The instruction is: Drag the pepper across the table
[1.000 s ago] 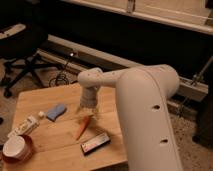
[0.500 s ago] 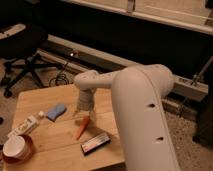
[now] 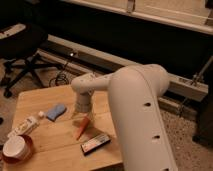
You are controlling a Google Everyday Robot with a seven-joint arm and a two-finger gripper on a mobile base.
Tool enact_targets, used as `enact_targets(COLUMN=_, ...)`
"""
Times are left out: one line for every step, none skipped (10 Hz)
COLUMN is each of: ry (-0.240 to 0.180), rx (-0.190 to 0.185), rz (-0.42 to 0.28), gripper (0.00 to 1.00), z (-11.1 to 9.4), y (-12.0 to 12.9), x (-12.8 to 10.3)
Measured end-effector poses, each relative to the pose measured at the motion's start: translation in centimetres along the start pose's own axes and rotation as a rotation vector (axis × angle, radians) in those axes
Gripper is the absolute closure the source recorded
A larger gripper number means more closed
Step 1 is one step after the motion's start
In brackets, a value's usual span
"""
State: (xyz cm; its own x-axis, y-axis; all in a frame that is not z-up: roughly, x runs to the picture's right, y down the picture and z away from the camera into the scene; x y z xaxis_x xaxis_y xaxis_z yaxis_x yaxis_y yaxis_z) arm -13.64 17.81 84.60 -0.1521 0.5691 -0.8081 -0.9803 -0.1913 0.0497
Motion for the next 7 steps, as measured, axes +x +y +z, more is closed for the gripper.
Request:
enact_targets(ry=-0.003, rx=0.005, rz=0.004, gripper=0.2, z=0.24, y=-0.11, x=-0.15)
enact_targets(ry=-0.007, rx=0.008, rz=0.008, gripper=0.22, z=0.39, y=-0.2, x=-0.37)
enact_targets(ry=-0.013, rx=0.01, rz=0.014, gripper=0.3, z=0.47, y=-0.32, x=-0.68)
enact_targets(ry=-0.015, rx=0.012, rz=0.017, gripper=0.38, z=0.5, y=-0.39, x=-0.81)
enact_targets(ry=-0.018, rx=0.015, rz=0.019, gripper=0.51, z=0.52, y=-0.5, x=-0.96)
enact_targets(ry=-0.019, rx=0.018, rz=0.02, gripper=0.6, z=0.57, y=-0.6, x=-1.03)
enact_targets(ry=-0.02, rx=0.022, rz=0.02, gripper=0.71, z=0.53, y=-0.69, x=-1.12)
